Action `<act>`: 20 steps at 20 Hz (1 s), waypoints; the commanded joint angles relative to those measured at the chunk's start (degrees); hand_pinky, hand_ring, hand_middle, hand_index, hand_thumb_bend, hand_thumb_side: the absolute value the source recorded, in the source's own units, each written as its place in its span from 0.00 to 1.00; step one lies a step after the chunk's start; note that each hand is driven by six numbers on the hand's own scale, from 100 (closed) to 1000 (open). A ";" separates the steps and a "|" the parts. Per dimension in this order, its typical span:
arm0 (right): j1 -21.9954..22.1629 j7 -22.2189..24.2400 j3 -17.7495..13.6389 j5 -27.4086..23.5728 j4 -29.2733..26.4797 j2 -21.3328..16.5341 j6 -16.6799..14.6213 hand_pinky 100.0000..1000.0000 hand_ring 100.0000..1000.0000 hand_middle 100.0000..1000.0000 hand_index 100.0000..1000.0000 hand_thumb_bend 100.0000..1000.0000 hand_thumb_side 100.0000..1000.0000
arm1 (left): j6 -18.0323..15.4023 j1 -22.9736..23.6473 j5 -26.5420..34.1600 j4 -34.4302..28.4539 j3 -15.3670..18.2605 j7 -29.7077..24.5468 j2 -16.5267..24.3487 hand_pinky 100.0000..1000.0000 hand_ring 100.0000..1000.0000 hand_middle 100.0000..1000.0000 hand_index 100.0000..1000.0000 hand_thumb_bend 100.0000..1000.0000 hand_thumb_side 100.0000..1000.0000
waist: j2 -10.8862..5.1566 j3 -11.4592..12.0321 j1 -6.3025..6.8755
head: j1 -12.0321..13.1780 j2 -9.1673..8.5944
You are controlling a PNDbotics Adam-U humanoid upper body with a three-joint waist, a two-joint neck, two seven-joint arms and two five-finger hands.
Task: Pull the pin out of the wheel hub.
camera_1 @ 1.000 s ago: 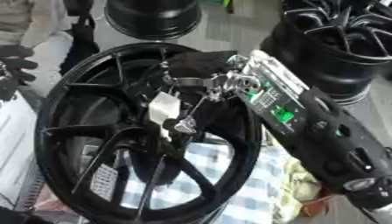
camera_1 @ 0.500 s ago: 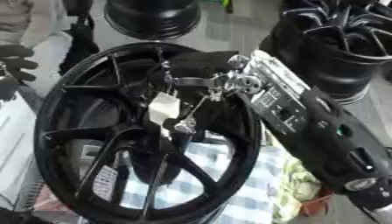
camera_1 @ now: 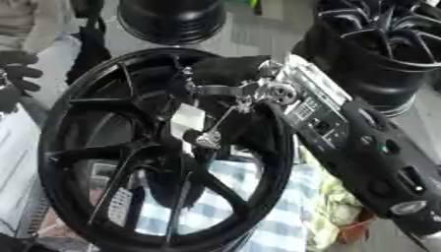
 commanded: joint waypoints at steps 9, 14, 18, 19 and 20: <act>-0.48 0.91 -0.95 2.63 1.37 -0.94 0.50 0.51 0.51 0.60 0.74 0.05 0.18 | 0.09 -0.49 -0.19 -0.63 0.26 0.01 0.93 0.69 0.75 0.76 0.85 0.30 0.65 | -0.78 0.16 0.35 | -0.06 0.29; -0.27 1.16 -1.08 4.08 2.50 -0.83 0.44 0.57 0.59 0.64 0.77 0.07 0.22 | 0.10 -0.51 -0.17 -0.63 0.26 -0.01 0.94 0.69 0.75 0.76 0.85 0.30 0.65 | -0.79 0.17 0.33 | -0.06 0.29; -0.08 1.28 -1.32 5.65 4.16 -0.49 0.13 0.59 0.62 0.67 0.77 0.07 0.24 | 0.12 -0.47 -0.20 -0.63 0.26 -0.04 0.91 0.69 0.75 0.76 0.85 0.29 0.65 | -0.75 0.18 0.30 | -0.04 0.29; -0.07 1.21 -1.38 5.91 4.46 -0.42 0.05 0.59 0.62 0.67 0.78 0.07 0.24 | 0.13 -0.46 -0.21 -0.63 0.26 -0.03 0.90 0.69 0.75 0.76 0.85 0.29 0.65 | -0.74 0.19 0.30 | -0.03 0.29; -0.07 1.15 -1.44 6.13 4.69 -0.37 -0.03 0.59 0.62 0.67 0.78 0.08 0.25 | 0.13 -0.46 -0.21 -0.63 0.26 -0.03 0.90 0.69 0.75 0.76 0.85 0.29 0.65 | -0.74 0.19 0.29 | -0.02 0.29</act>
